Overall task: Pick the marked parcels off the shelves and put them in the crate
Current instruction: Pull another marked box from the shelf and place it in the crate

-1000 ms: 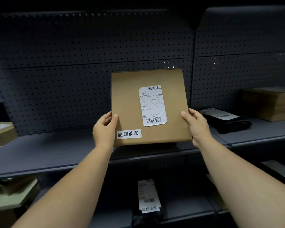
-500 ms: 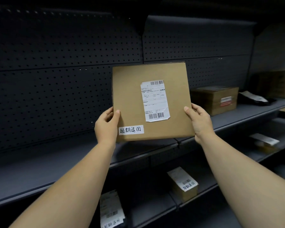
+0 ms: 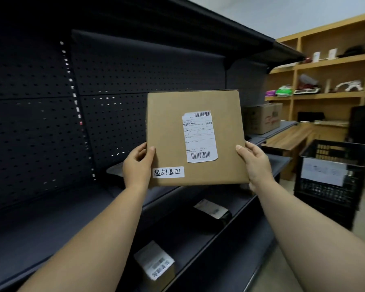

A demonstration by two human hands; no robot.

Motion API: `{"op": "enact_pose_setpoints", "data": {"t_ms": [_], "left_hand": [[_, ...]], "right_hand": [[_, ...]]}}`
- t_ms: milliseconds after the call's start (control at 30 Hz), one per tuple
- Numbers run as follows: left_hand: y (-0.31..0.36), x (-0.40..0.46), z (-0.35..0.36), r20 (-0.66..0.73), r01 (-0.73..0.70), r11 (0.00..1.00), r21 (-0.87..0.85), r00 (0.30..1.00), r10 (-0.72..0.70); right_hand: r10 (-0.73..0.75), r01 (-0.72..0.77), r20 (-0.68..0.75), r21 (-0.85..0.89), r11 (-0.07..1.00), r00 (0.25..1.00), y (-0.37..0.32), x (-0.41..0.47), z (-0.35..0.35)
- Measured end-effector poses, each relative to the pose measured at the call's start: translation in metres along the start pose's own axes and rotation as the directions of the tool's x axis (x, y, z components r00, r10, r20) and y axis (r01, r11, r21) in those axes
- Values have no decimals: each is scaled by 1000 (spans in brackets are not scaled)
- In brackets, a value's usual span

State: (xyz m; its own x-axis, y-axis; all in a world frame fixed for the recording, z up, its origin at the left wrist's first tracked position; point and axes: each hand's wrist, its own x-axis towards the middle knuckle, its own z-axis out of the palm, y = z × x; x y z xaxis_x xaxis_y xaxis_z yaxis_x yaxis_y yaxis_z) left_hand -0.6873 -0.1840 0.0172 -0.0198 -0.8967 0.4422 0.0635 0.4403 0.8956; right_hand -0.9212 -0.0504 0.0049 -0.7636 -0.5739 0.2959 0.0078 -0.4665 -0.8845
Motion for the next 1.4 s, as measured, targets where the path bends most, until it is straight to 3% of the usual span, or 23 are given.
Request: {"op": "enact_pose_setpoints", "data": {"t_ms": [633, 1033, 1400], "left_hand": [[-45, -47, 336, 342, 124, 984, -125, 937, -75], [-68, -61, 499, 516, 167, 978, -125, 853, -79], [-108, 5, 668, 594, 202, 964, -174, 802, -61]], "right_hand": [[-42, 9, -336, -98, 995, 941, -21, 122, -271], [-106, 9, -507, -190, 982, 855, -24, 177, -376], [-146, 35, -580, -197, 980, 801, 6, 329, -438]]}}
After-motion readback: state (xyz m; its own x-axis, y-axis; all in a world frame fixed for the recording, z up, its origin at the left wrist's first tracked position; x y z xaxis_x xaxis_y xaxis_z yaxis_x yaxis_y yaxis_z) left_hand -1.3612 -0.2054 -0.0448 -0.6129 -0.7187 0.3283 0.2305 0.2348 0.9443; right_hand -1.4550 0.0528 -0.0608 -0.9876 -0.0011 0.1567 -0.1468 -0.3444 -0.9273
